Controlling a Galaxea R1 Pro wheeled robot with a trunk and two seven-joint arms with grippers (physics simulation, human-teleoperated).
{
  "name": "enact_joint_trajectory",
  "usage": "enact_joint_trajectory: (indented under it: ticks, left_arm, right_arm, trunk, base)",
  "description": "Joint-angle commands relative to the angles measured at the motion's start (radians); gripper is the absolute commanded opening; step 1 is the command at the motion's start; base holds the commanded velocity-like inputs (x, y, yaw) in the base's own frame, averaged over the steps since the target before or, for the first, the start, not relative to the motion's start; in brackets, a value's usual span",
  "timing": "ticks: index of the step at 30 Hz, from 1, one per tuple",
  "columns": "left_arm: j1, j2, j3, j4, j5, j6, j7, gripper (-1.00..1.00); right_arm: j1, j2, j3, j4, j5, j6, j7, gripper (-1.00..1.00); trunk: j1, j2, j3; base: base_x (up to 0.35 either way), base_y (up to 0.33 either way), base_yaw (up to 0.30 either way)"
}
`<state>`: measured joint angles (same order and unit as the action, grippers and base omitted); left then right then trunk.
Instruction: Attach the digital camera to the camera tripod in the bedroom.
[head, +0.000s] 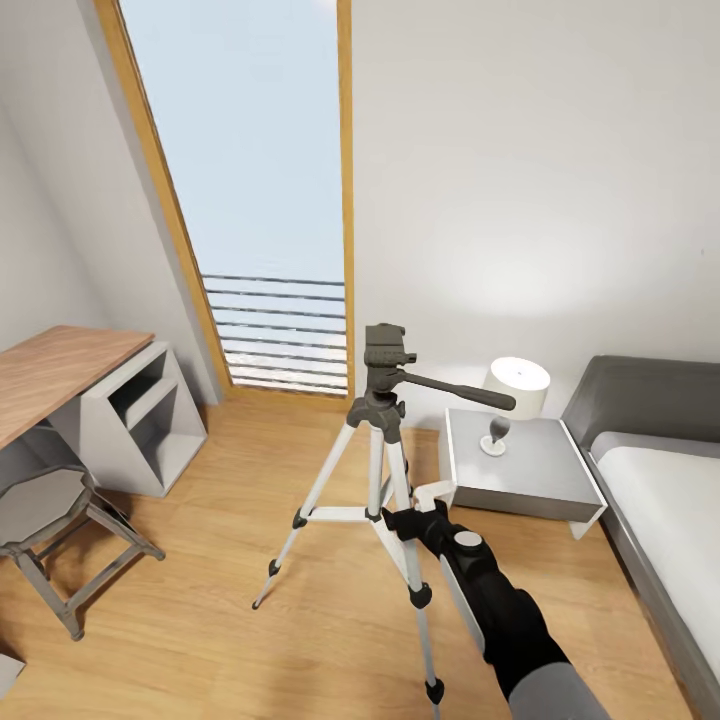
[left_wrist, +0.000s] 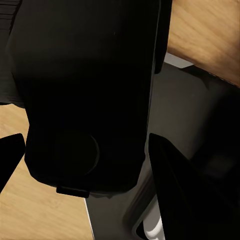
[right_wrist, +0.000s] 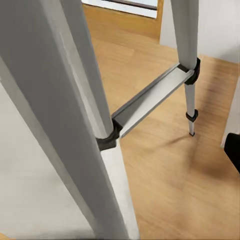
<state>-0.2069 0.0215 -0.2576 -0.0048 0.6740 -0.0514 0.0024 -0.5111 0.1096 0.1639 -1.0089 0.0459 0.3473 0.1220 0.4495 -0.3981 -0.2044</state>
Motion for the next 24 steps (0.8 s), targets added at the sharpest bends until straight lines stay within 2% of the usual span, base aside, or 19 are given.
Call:
enact_joint_trajectory:
  ticks: [1, 8, 9, 24]
  left_arm:
    - [0.000, 0.000, -0.008, 0.000, 0.006, -0.002, -0.001, -1.00]
    - [0.000, 0.001, -0.008, 0.000, 0.006, -0.002, -0.001, -1.00]
    - [0.000, 0.001, -0.008, 0.000, 0.006, -0.002, -0.001, -1.00]
    - [0.000, 0.001, -0.009, -0.007, 0.002, -0.003, -0.001, -1.00]
  right_arm:
    - [-0.002, 0.000, -0.001, 0.004, 0.006, 0.001, 0.004, 1.00]
    - [-0.008, 0.000, -0.001, 0.021, 0.009, -0.013, 0.005, 1.00]
    - [-0.008, 0.000, -0.001, 0.022, 0.007, -0.012, 0.005, -1.00]
    - [-0.009, -0.001, 0.008, 0.010, 0.023, -0.013, 0.009, -1.00]
  trunk:
    - [0.001, -0.002, -0.002]
    - [0.001, -0.002, -0.002]
    - [0.001, -0.002, -0.002]
    - [0.001, -0.002, -0.002]
  base:
    - [0.000, 0.000, 0.000]
    - [0.000, 0.000, 0.000]
    - [0.000, 0.000, 0.000]
    - [0.000, 0.000, 0.000]
